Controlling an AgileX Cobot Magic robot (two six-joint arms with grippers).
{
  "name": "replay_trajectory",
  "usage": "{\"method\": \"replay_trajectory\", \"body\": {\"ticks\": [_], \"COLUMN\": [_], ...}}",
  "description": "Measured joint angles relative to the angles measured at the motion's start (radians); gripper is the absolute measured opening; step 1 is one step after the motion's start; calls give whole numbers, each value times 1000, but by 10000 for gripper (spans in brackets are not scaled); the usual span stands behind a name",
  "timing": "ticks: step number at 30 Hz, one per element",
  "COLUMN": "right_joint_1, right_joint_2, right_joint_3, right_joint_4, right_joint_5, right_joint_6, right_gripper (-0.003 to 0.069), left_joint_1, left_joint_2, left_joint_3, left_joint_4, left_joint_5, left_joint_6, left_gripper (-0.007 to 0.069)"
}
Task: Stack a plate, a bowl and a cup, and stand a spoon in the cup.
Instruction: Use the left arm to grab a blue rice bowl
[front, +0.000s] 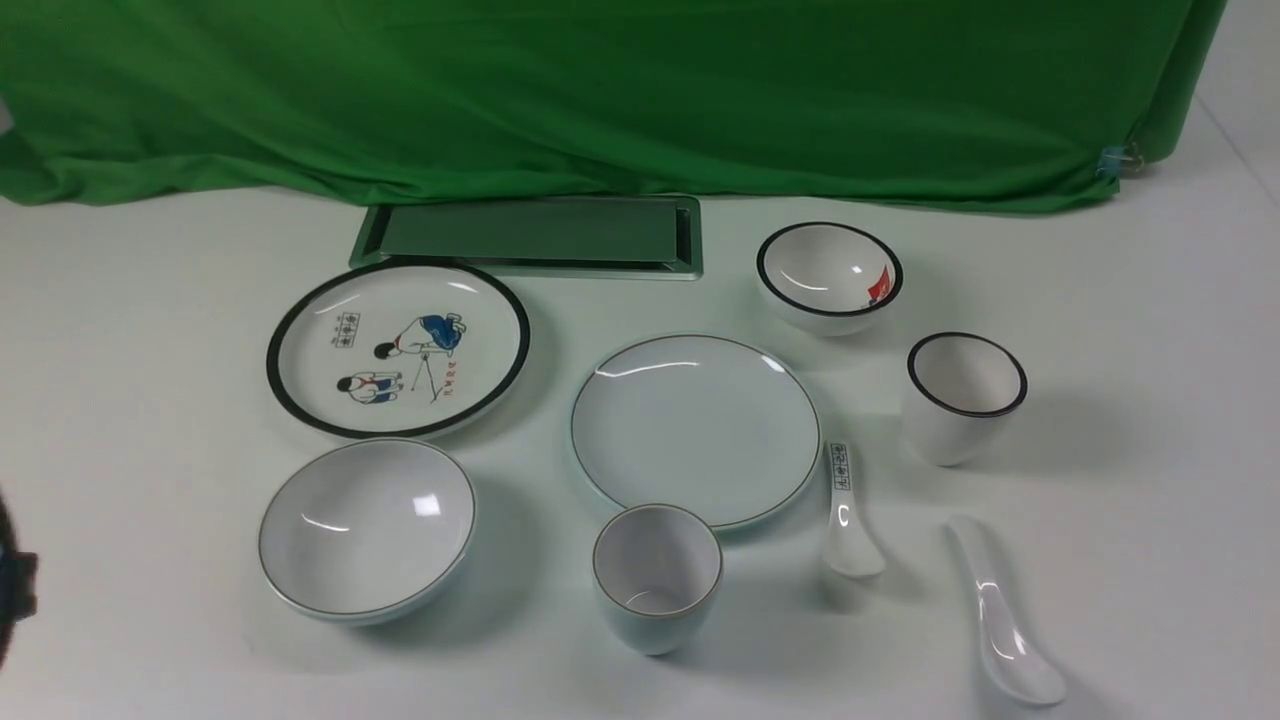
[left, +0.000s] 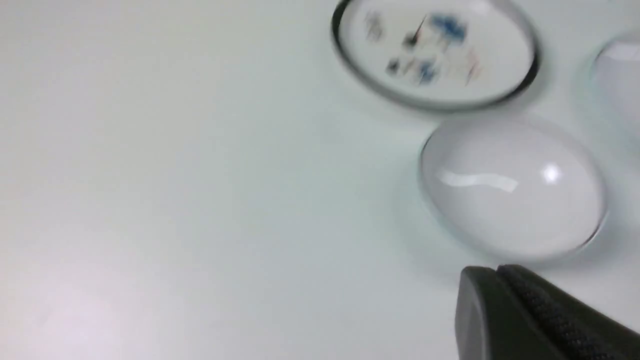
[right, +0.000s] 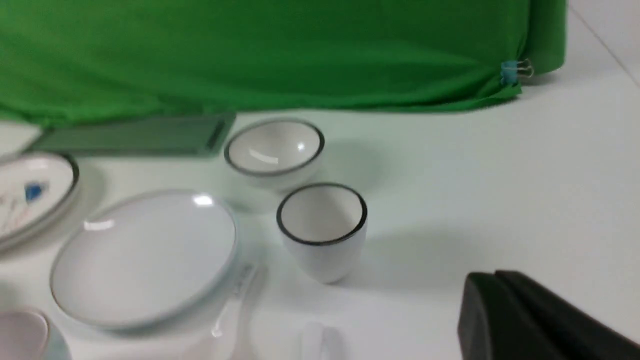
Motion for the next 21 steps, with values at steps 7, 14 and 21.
{"method": "replay_trajectory", "body": {"ticks": [7,14,21], "right_joint_1": [81,261,294], "right_joint_2": [393,584,599], "right_joint_3": [-276,-305,-305], "right_joint_4": [2,2,-1], "right_joint_5": [398,435,387], "right_joint_6": [-165,-208,-231], "right_gripper": [10,13,19], "left_joint_1": [-134,-194,-166], "left_joint_2": [370,656,808], "left_joint_3": [-168,-202,-202], "left_joint_4": [43,43,43], "left_joint_5": [97,4,-160], "left_joint_6": [61,-65,-135], "left_gripper": [-25,100,351]}}
